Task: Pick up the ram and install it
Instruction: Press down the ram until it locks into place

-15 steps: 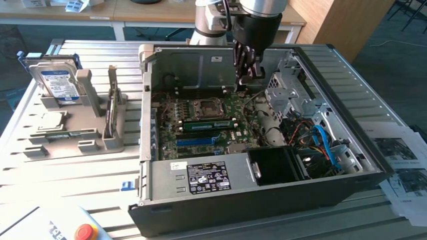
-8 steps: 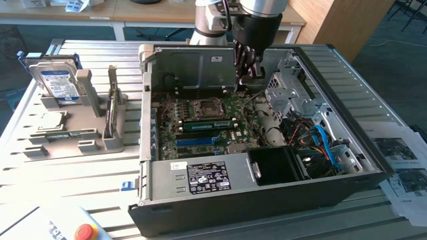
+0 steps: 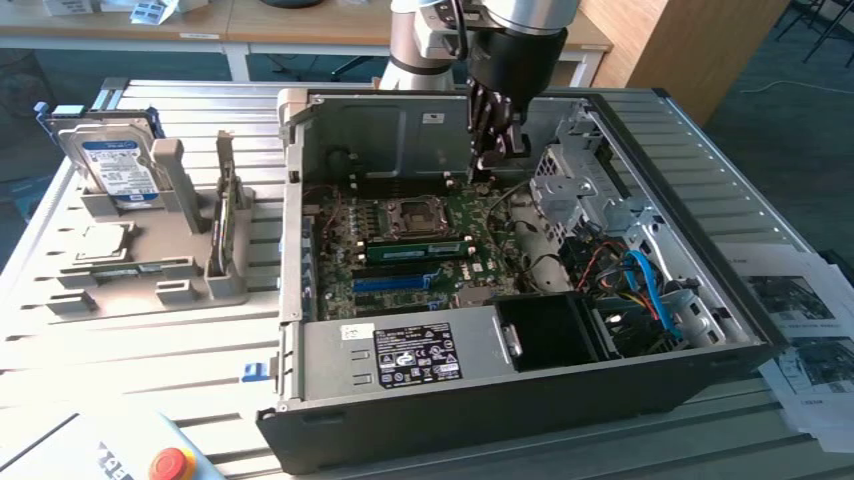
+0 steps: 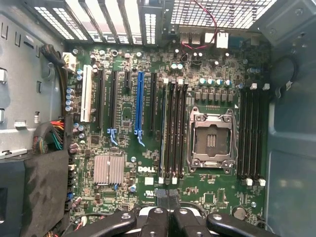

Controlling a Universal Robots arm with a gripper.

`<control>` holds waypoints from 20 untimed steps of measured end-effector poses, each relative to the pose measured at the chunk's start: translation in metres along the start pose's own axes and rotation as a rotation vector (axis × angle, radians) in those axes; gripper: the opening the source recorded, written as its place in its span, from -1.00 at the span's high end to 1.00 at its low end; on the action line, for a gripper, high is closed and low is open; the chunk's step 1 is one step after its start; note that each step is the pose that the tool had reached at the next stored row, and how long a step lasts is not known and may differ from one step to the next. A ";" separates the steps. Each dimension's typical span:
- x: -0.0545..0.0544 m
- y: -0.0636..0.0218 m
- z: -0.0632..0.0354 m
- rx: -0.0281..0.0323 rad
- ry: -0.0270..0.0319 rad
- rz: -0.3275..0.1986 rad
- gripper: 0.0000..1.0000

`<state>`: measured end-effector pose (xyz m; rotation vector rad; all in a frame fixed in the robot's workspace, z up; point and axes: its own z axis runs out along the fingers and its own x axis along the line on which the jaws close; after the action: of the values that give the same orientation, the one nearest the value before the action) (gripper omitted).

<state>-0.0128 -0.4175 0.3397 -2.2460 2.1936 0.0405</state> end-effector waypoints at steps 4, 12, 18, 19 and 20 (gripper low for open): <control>0.000 0.0000 0.0000 0.0000 0.0000 0.000 0.80; 0.000 -0.0001 0.0033 0.0003 0.0000 0.000 0.80; 0.000 -0.0002 0.0130 0.0004 0.0000 0.000 0.80; 0.000 -0.0002 0.0144 0.0004 -0.0001 0.000 0.80; 0.000 -0.0003 0.0155 0.0004 0.0000 0.000 0.80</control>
<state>-0.0128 -0.4175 0.3242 -2.2454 2.1938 0.0402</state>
